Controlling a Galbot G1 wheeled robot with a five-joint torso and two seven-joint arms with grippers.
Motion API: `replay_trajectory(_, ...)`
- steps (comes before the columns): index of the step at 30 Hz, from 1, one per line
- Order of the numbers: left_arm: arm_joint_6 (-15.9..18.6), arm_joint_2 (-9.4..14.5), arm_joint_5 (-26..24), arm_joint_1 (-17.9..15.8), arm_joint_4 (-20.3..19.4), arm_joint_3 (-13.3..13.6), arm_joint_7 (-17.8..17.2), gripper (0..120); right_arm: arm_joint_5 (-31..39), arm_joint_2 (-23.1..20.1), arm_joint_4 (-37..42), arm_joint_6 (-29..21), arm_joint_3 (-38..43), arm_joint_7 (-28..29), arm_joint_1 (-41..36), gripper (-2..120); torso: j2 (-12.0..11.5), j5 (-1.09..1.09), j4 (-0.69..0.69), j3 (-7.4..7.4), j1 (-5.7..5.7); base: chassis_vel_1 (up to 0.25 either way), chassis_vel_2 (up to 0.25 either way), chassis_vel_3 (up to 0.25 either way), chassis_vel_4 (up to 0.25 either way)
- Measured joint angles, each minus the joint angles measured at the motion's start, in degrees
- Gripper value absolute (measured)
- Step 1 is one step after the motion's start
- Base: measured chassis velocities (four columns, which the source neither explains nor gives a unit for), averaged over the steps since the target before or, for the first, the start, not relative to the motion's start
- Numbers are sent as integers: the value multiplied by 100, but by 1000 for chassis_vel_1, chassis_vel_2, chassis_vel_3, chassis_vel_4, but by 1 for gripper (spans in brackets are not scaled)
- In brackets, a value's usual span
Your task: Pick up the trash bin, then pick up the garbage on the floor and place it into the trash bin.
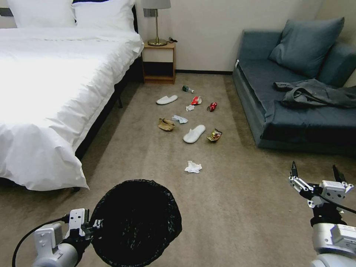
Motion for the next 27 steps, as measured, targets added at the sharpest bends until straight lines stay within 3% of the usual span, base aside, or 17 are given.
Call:
replay_trajectory(7,1,107,-47,-88,0,-22,26,2,1,4,95,-70,5,-89,-67,100,0,0,0,0,0,0,0,0,0)
replay_trajectory(16,1,101,-2,-153,0,7,46,2,54,81,235,-315,77,-197,-114,100,0,0,0,0,0,0,0,0,0)
replay_trajectory(27,1,48,138,-258,0,-23,76,2,32,141,238,-217,78,-223,-109,100,0,0,0,0,0,0,0,0,0)
